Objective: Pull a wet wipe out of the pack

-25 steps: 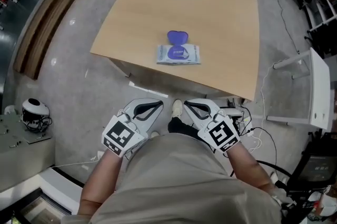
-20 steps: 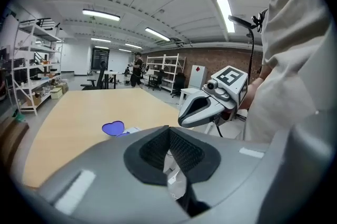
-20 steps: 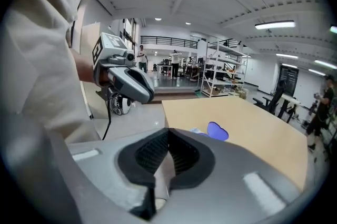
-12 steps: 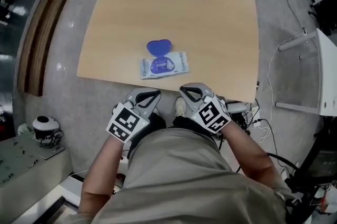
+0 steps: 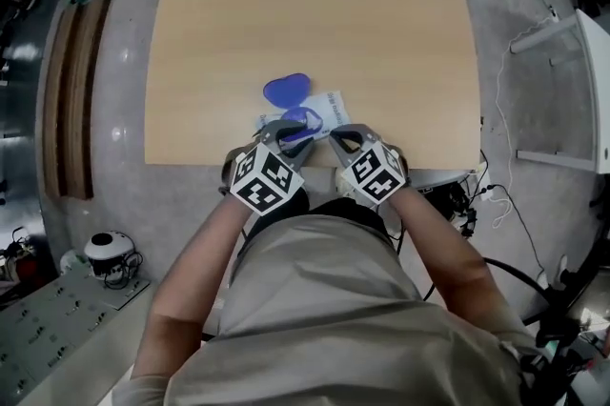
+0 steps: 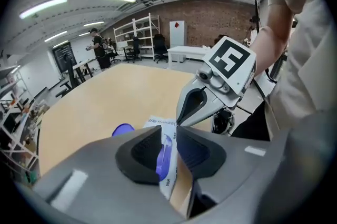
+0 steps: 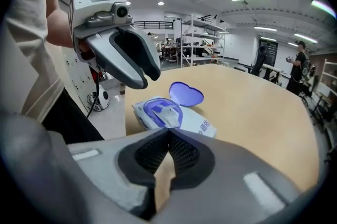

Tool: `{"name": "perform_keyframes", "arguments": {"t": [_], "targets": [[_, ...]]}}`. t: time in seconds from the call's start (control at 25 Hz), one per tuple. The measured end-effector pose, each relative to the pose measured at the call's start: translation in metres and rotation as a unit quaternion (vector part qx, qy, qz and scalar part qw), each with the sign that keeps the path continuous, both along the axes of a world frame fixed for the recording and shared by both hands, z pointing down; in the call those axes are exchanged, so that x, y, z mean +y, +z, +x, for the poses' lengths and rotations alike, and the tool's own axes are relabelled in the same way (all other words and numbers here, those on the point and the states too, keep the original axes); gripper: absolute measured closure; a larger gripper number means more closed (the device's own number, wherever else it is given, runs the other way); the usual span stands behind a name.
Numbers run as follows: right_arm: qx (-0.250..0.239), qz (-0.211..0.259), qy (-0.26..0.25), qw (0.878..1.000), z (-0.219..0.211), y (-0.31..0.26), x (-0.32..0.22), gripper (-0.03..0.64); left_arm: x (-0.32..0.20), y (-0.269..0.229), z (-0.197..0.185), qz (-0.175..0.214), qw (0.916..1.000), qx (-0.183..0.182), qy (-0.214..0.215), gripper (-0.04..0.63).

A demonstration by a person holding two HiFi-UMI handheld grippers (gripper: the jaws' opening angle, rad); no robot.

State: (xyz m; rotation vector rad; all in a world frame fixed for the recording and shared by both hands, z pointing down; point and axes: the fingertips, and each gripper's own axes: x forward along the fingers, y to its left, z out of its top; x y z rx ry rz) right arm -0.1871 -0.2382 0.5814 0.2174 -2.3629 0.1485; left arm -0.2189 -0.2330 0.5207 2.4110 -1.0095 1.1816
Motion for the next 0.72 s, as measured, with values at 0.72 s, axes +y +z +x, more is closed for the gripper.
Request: {"name": "perform_keyframes", "arguments": {"t": [0.72], "targets": [[0.012, -0.032, 0.022, 0.999, 0.002, 0.052, -0.024, 0.615, -0.035, 0.105, 0.026, -0.094, 0.9683, -0.167, 0.160, 0.489]]}}
